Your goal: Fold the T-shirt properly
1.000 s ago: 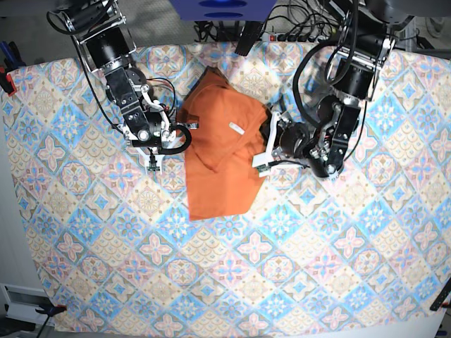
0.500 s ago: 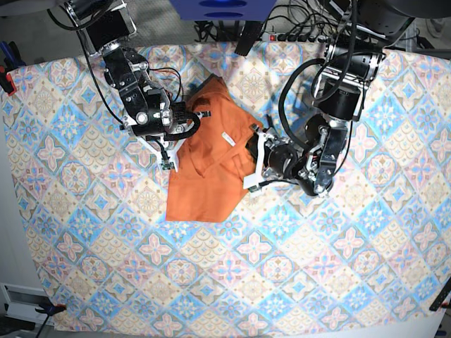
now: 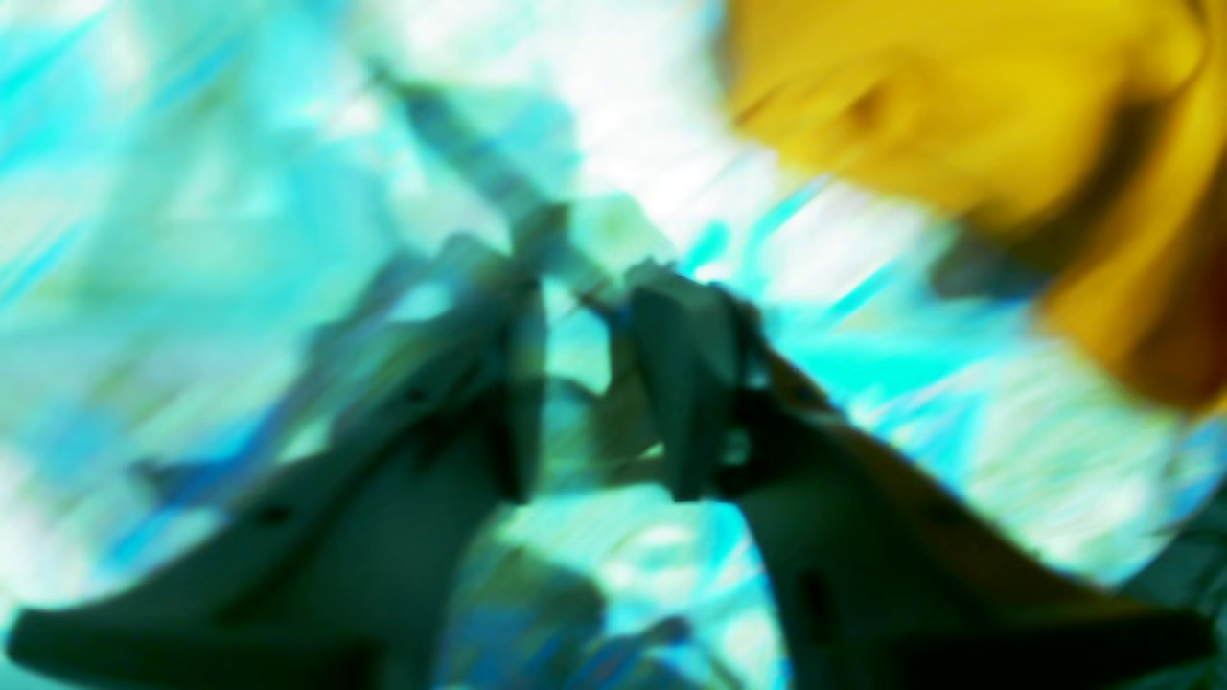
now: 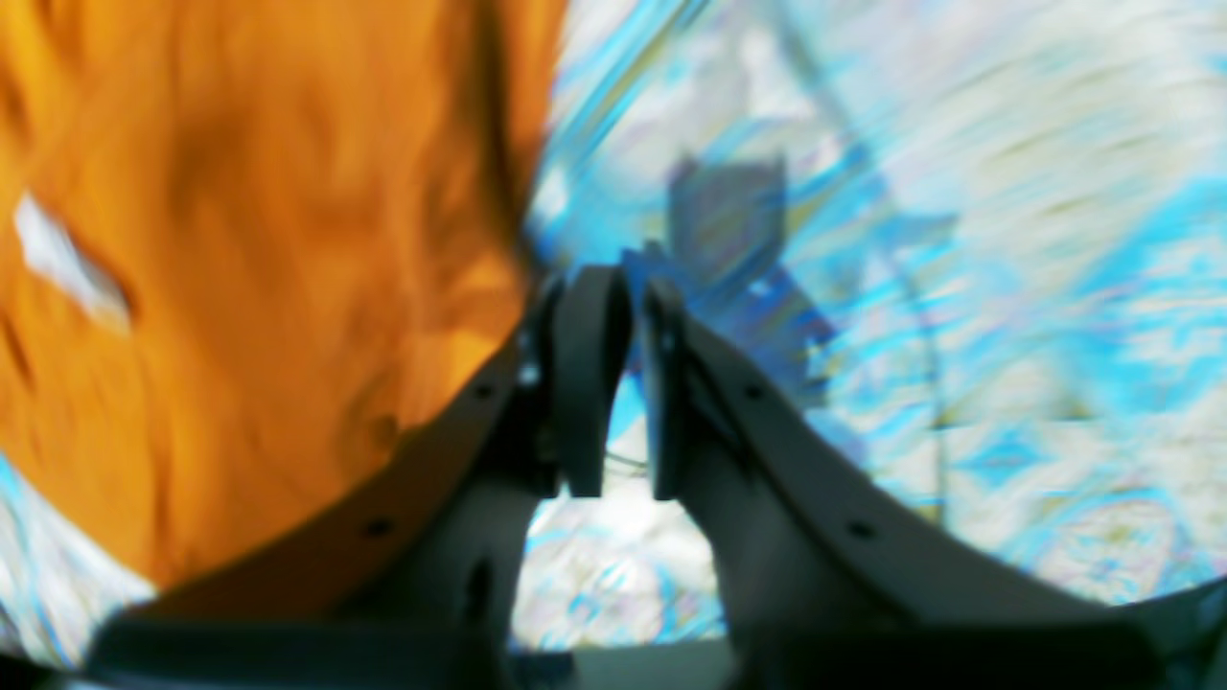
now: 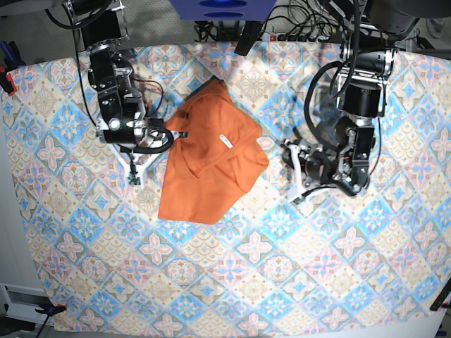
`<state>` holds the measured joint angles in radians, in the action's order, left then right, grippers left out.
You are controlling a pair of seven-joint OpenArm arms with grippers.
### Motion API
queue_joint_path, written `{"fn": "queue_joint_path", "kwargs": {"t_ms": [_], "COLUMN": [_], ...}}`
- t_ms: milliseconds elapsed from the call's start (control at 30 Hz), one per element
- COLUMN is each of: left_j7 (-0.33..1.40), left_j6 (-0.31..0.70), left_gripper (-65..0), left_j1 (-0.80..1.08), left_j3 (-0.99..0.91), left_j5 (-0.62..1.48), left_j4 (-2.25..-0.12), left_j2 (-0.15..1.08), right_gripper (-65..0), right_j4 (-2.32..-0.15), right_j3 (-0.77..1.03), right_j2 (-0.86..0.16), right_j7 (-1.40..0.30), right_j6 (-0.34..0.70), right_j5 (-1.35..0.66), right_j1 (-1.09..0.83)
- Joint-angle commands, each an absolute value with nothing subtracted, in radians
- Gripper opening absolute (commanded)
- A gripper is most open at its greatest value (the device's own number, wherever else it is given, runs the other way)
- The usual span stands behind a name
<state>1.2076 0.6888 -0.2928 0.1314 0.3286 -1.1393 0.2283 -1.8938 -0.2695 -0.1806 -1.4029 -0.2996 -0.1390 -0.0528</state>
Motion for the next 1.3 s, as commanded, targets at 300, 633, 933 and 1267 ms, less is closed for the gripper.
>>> {"fn": "queue_joint_path", "kwargs": {"t_ms": [300,633,933,1267], "left_j7": [1.245,1.196,1.055,0.906], "left_j6": [0.698,0.698,0.698,0.698], "left_gripper": [-56.4,-56.4,-56.5,-56.6], "left_j1": [-0.085,0.148,0.36,0.532], "left_j3": [0.128,-0.051,-0.139,-0.143], "left_j5": [0.344,0.131,0.008,-0.004], "left_j4": [-1.592,-1.81,-1.886,-1.89], "left_j2": [0.374,0.395,0.374,0.374], "right_gripper": [-61.5,-61.6,-61.6,-61.6], "right_j4": [-1.948,-1.956,-1.956,-1.954], "right_j3": [-0.015,0.297,0.433,0.518], "right_j2": [-0.182,-0.185,-0.179,-0.133], "right_j7": [-1.396,-1.396,-1.326,-1.187], "right_j6": [-0.3,-0.3,-0.3,-0.3], "right_j5": [-0.143,-0.143,-0.143,-0.145], "right_j1": [-0.097,-0.219,-0.466,-0.667]}}
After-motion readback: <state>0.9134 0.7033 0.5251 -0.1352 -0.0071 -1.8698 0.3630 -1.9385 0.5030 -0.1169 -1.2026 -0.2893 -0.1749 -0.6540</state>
